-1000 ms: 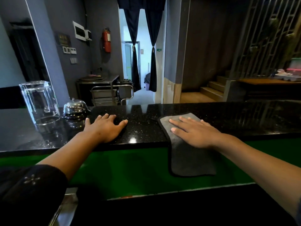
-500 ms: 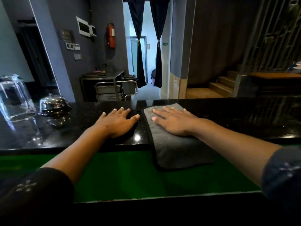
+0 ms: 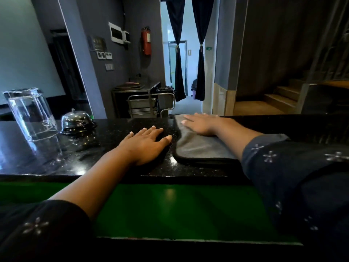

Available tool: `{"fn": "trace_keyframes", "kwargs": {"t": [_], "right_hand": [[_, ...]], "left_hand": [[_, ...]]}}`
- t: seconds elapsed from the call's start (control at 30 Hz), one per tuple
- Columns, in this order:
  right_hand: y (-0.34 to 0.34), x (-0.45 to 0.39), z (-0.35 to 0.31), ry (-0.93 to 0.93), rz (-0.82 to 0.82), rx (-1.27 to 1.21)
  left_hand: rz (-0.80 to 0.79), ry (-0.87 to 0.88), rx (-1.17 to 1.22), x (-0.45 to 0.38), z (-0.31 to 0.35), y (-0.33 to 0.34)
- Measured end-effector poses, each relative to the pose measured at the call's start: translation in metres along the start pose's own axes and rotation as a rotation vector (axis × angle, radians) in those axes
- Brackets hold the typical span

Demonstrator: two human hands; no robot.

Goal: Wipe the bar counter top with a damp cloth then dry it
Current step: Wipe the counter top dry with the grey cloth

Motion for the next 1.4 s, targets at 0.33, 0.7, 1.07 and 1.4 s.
{"fn": "trace_keyframes", "kwargs": {"t": [0.33,0.7,1.07,1.4], "right_hand": [[-0.003,0.052,0.085,0.318,0.052,-0.034],[0.040,0.161,0.008,0.032,0.009,-0.015],[0.030,0.123,-0.009,0.248,0.072,-0.060],[0.041,0.191,0.045,0.307,0.057,-0.099]], "left_hand": [[0.001,0.003,0.020,-0.005,0.002,0.001],[-0.006,0.026,0.031,0.002,0.000,0.001],[-0.009,0.031,0.036,-0.001,0.004,-0.001],[-0.016,0.060,0.005,-0.001,0.003,0.001]]}}
Point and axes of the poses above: each hand's wrist, its own x-axis away from the middle knuckle, its own y-axis out of the palm, z = x × y, the point moved 6 cm from there along -x, towards the middle knuckle, and after that the axes turned 12 degrees about -z, right-handed, at the moved point
